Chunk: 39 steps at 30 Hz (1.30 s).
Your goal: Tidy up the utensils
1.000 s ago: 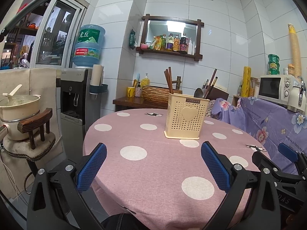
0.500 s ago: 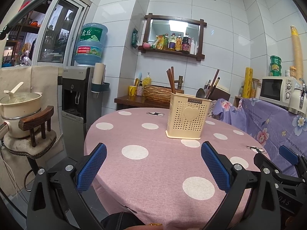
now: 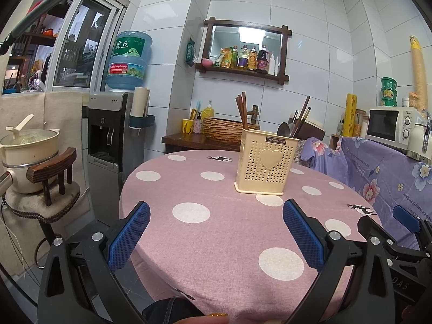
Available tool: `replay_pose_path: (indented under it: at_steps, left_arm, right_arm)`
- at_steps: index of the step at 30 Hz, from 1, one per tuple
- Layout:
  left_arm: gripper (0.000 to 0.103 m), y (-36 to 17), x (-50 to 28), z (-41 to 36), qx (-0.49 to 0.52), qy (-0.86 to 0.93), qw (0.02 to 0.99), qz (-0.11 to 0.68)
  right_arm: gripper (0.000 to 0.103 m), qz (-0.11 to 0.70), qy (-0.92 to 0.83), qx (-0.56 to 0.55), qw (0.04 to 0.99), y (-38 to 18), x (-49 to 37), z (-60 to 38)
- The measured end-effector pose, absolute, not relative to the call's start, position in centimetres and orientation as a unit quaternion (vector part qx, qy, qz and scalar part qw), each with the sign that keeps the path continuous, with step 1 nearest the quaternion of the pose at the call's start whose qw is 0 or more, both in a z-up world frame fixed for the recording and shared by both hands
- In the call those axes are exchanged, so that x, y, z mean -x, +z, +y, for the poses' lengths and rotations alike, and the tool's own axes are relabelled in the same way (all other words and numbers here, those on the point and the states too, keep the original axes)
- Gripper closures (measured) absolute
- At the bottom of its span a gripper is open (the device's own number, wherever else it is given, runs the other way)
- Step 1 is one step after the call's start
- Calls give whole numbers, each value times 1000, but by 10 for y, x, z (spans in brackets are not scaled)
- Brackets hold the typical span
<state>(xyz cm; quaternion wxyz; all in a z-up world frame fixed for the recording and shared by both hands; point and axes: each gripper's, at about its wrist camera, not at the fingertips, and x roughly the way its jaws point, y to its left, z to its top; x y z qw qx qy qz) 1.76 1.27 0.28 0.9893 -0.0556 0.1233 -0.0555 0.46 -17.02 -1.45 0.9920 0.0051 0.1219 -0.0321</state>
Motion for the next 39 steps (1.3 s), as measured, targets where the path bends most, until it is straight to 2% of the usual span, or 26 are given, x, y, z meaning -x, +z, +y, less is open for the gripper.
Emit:
replay_pose_path:
  at_steps: [39]
  left_arm:
    - [5,2,-19,14,55,-57,989,127]
  right_arm:
    - [6,127,-32,-7,991,-15,-5,-169]
